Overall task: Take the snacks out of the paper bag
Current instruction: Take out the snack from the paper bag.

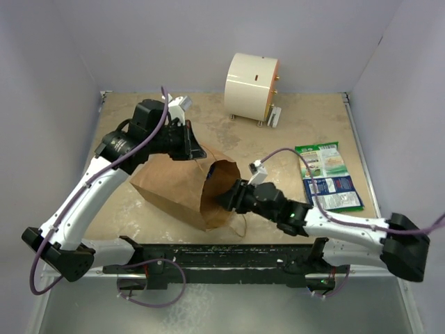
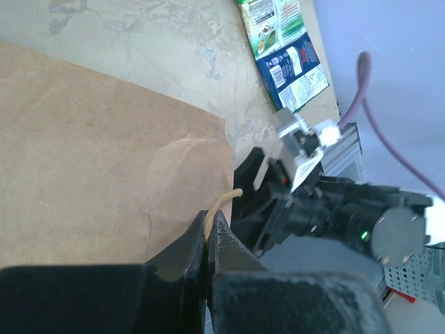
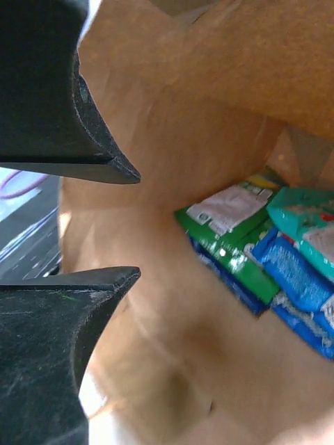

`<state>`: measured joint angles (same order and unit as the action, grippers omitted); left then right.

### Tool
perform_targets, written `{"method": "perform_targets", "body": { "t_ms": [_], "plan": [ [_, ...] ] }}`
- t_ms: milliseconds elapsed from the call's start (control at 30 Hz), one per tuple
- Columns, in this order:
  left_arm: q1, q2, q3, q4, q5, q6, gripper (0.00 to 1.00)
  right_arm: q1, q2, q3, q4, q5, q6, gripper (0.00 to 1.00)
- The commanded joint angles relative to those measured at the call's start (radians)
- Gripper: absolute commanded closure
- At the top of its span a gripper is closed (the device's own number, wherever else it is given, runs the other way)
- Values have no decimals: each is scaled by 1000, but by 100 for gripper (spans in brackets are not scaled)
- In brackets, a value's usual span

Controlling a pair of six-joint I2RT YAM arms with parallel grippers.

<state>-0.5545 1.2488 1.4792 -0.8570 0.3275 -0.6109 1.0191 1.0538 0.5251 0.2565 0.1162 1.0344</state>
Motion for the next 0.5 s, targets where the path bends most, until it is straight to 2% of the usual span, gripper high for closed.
{"method": "perform_targets", "body": {
  "t_ms": [0, 100, 233, 367, 467],
  "plan": [
    [8, 1, 60, -13, 5, 7, 100, 121, 179, -2, 428, 326, 185, 46],
    [8, 2, 80, -51, -6, 35, 100, 139, 349, 65, 520, 403, 238, 44],
    [8, -4, 111, -119, -45, 83, 100, 139, 519, 146, 558, 410, 292, 43],
    [8, -22, 109, -164, -63, 106, 100, 139, 615, 144, 676, 422, 317, 43],
    [8, -37, 94, -160, -39, 109, 100, 139, 666, 170, 666, 436, 354, 43]
  ]
}}
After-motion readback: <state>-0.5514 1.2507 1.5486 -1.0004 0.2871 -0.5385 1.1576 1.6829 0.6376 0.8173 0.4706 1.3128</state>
